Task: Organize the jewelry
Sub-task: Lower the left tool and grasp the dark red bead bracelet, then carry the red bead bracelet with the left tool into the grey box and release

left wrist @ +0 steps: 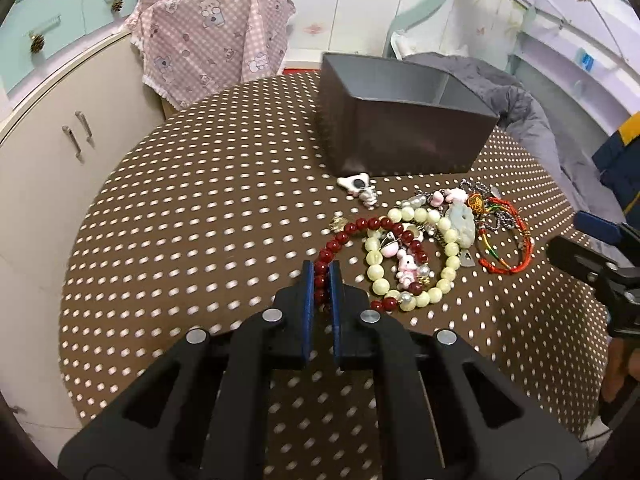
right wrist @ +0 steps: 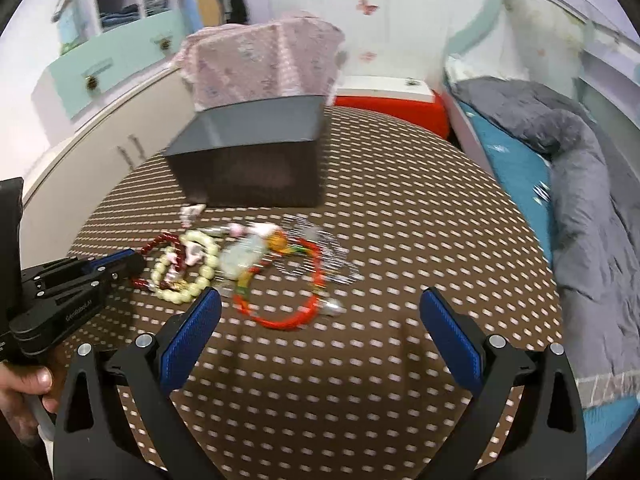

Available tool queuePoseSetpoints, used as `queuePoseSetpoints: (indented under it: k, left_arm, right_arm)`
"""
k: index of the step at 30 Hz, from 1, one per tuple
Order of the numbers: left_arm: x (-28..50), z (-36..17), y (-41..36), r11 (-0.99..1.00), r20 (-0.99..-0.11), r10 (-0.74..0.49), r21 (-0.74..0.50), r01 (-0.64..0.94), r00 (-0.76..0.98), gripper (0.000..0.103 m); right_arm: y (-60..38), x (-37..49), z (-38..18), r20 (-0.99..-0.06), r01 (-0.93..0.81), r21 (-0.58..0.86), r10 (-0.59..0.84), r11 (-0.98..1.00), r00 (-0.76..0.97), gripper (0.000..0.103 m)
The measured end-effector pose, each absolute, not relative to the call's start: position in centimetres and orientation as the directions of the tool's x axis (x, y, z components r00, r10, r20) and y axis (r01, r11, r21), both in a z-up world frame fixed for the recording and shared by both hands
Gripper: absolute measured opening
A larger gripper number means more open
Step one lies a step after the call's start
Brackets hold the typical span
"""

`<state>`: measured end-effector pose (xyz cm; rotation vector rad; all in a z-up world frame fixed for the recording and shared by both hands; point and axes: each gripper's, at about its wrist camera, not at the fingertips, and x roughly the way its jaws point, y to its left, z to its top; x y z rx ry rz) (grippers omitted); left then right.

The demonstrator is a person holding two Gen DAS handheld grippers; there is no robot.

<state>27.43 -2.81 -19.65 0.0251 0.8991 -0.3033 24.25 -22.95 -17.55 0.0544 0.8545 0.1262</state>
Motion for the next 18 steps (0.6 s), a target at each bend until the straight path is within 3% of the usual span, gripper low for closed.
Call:
queuePoseSetpoints:
  k: [8, 10, 14, 18]
  left_arm:
    - [25.2, -16.4, -0.1, 0.959, -0.706, -0.263, -0.117, 0.258, 0.658, 0.008]
    - [24.5, -15.4, 0.8, 0.961, -0.682, -0.263, -0.119, 0.251, 0.683, 0.008]
    - [23.7, -14.1, 2.0, 0.968, -0.64, -0.245, -0.119, 0.221, 0.728, 0.008]
    - [24.0, -14.0, 2.4, 0.976, -0.637, -0.211, -0.1, 0.192, 0.742, 0.008]
  right_arm:
    - [-17.9, 26.1, -16.4, -0.727, -0.241, 0.098, 0.235, 0.966, 0.645, 0.092]
    - [-16.5, 26.7, -16.5, -0.722, -0.282, 0.112, 0.273, 0.953, 0.635, 0.086]
    - [-13.6, 28.5, -17.2, -0.739, -0.354, 0.115, 0.318, 0.928, 0.594, 0.063]
    - [-11.6, 29.7, -18.5, -0.766, -0.384, 0.123, 0.334, 0.915, 0.55, 0.046]
